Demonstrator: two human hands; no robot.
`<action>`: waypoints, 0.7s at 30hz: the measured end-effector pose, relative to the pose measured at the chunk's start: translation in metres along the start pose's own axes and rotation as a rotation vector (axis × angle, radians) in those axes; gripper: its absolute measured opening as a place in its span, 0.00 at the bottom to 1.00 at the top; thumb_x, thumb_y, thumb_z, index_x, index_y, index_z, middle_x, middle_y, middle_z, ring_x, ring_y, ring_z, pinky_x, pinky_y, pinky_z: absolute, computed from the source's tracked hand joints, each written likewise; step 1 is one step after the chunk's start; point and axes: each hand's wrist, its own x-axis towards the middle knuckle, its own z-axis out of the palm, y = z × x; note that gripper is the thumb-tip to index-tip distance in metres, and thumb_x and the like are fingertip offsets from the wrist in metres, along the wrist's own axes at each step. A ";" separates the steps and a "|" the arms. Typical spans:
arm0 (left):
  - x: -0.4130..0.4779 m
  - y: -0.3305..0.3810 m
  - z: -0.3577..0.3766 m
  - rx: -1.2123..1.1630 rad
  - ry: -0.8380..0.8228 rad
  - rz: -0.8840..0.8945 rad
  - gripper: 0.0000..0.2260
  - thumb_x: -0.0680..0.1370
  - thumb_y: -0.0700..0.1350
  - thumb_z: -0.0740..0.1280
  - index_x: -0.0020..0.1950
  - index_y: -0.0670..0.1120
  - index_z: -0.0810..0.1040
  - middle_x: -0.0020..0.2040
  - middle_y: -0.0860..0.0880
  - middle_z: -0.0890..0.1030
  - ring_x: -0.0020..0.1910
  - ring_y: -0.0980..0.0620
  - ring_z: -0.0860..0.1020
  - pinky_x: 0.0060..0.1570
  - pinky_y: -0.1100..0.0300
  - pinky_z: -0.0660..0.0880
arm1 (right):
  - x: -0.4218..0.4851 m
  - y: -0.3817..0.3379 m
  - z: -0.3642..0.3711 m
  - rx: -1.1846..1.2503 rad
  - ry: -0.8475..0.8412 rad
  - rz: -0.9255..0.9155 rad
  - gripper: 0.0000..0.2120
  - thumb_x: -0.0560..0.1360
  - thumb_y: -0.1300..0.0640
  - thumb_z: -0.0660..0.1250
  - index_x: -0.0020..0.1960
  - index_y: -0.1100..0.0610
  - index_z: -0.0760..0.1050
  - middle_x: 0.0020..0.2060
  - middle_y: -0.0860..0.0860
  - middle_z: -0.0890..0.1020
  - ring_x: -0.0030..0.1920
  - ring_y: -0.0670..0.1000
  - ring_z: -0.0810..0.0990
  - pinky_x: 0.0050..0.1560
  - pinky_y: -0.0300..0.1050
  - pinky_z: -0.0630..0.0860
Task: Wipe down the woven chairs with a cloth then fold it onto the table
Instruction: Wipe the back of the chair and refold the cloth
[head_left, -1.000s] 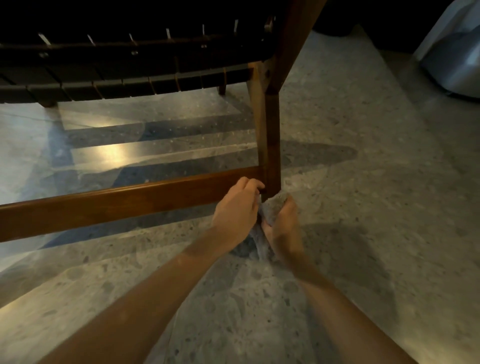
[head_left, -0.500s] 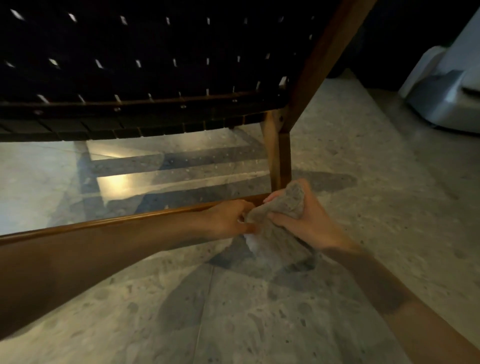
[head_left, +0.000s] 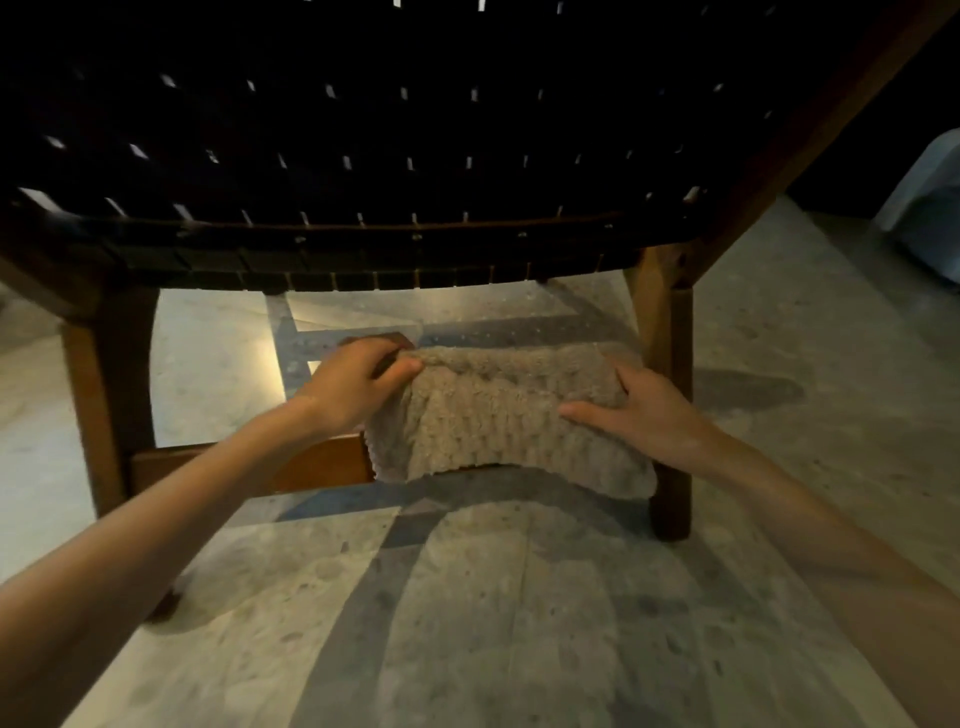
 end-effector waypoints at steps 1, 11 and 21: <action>0.001 -0.006 -0.004 0.018 0.032 0.007 0.11 0.81 0.47 0.59 0.57 0.44 0.77 0.52 0.45 0.77 0.49 0.50 0.74 0.49 0.56 0.71 | 0.006 -0.004 0.001 -0.054 -0.001 -0.029 0.15 0.69 0.41 0.69 0.52 0.36 0.69 0.48 0.34 0.75 0.50 0.28 0.74 0.47 0.22 0.69; 0.006 -0.048 0.049 0.283 0.116 -0.114 0.11 0.78 0.46 0.65 0.58 0.45 0.70 0.61 0.45 0.66 0.58 0.46 0.69 0.55 0.54 0.70 | 0.045 0.012 0.051 -0.428 0.125 0.026 0.25 0.75 0.53 0.69 0.66 0.53 0.61 0.36 0.49 0.74 0.32 0.48 0.75 0.30 0.39 0.69; -0.038 -0.052 0.075 0.521 -0.111 0.220 0.35 0.74 0.70 0.55 0.75 0.51 0.58 0.73 0.50 0.64 0.70 0.48 0.65 0.70 0.51 0.59 | 0.030 0.038 0.052 -1.062 0.044 -0.358 0.17 0.75 0.50 0.68 0.63 0.51 0.76 0.75 0.53 0.61 0.72 0.60 0.62 0.68 0.64 0.60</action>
